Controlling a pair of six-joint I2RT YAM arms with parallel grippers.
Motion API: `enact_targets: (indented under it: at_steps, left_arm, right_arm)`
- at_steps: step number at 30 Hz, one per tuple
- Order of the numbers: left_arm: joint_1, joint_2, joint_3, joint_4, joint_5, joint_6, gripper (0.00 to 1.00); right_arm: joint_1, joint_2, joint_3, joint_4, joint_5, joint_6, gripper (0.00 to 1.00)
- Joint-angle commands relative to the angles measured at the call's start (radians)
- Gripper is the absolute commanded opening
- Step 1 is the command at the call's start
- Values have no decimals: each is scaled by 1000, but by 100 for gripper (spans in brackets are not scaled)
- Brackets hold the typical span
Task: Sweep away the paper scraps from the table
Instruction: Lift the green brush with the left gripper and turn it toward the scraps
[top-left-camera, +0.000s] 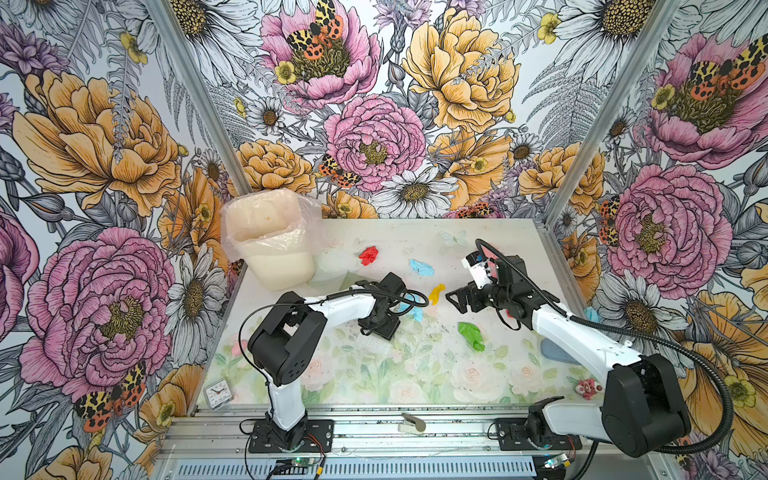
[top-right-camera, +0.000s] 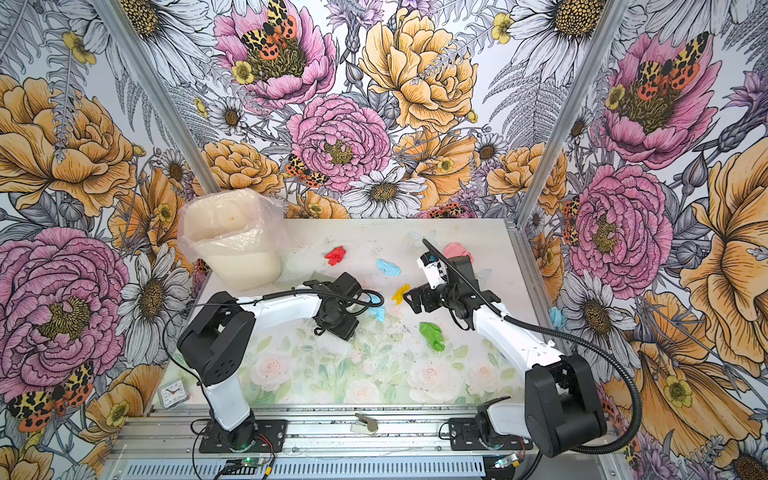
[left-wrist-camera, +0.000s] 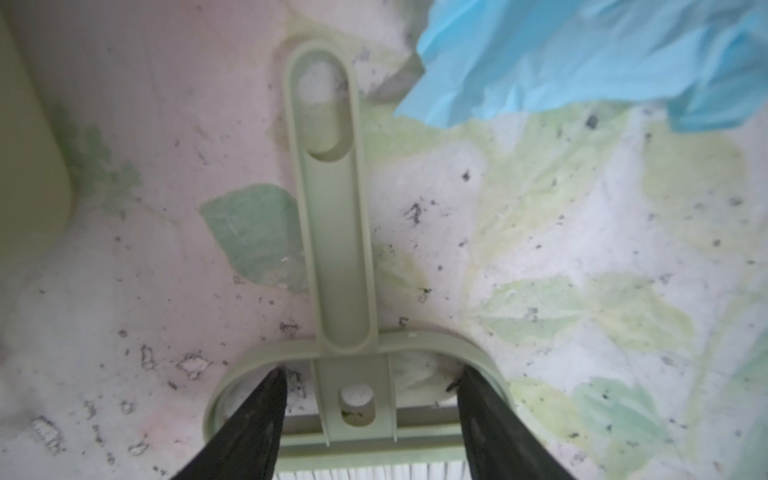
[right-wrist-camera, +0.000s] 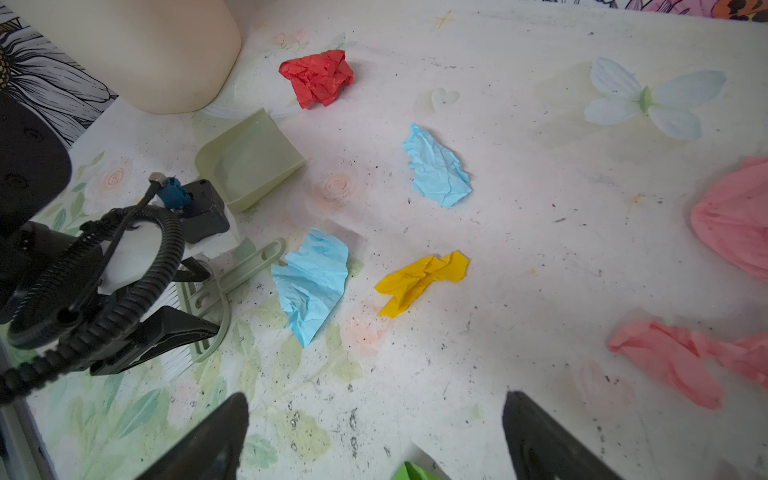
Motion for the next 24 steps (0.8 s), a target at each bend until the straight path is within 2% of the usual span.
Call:
enact_targets:
  at_steps: [1, 14, 24]
  left_arm:
    - [-24, 49, -21, 44, 50, -46, 67]
    - [-61, 8, -106, 154, -15, -182, 66]
    - [-75, 27, -140, 186, -3, -236, 65]
  right_arm:
    - [8, -21, -8, 8, 16, -12, 97]
    - [8, -12, -6, 8, 8, -10, 97]
    - [8, -11, 2, 7, 6, -3, 97]
